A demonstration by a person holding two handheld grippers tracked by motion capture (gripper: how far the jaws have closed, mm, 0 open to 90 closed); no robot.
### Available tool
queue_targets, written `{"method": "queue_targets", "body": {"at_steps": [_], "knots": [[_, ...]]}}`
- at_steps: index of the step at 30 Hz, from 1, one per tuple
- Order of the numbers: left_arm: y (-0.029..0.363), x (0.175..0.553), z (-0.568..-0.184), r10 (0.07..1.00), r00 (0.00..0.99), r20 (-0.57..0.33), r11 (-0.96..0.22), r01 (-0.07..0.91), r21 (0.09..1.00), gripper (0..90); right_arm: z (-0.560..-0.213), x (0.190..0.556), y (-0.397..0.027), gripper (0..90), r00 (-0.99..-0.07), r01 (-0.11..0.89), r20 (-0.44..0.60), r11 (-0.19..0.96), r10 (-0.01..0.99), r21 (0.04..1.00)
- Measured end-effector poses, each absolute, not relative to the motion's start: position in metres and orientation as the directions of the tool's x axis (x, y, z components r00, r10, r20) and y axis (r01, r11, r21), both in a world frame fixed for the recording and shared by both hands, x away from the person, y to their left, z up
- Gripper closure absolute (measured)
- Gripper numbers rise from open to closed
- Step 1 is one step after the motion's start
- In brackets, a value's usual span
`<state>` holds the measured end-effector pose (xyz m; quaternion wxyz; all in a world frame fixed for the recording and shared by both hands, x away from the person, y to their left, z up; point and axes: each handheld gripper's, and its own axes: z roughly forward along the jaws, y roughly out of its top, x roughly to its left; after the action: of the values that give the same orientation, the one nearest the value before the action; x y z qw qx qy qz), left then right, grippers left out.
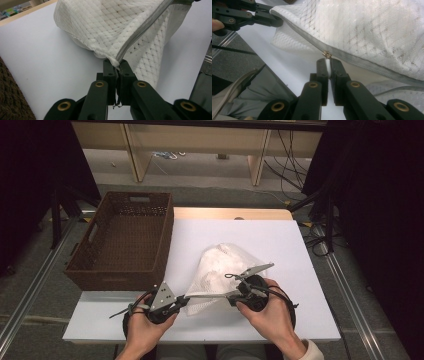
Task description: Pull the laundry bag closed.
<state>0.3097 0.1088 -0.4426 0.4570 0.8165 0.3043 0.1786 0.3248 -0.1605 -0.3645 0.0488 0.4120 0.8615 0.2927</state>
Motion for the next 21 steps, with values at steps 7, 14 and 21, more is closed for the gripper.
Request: {"method": "queue_targets", "body": {"at_steps": [7, 14, 21], "knots": [[0.1093, 0.3098, -0.4425, 0.657, 0.754, 0.024, -0.409, 0.330, 0.851, 85.9, -0.3642, 0.3239, -0.1602, 87.0, -0.645, 0.696, 0.170, 0.481, 0.745, 0.534], [0.1112, 0.3099, -0.4429, 0.667, 0.744, 0.034, -0.415, 0.334, 0.847, 85.9, -0.3638, 0.3259, -0.1640, 87.0, -0.661, 0.677, 0.150, 0.498, 0.735, 0.542], [0.1111, 0.3097, -0.4430, 0.666, 0.746, 0.032, -0.416, 0.335, 0.846, 85.9, -0.3628, 0.3250, -0.1649, 87.0, -0.648, 0.689, 0.159, 0.484, 0.745, 0.539]]}}
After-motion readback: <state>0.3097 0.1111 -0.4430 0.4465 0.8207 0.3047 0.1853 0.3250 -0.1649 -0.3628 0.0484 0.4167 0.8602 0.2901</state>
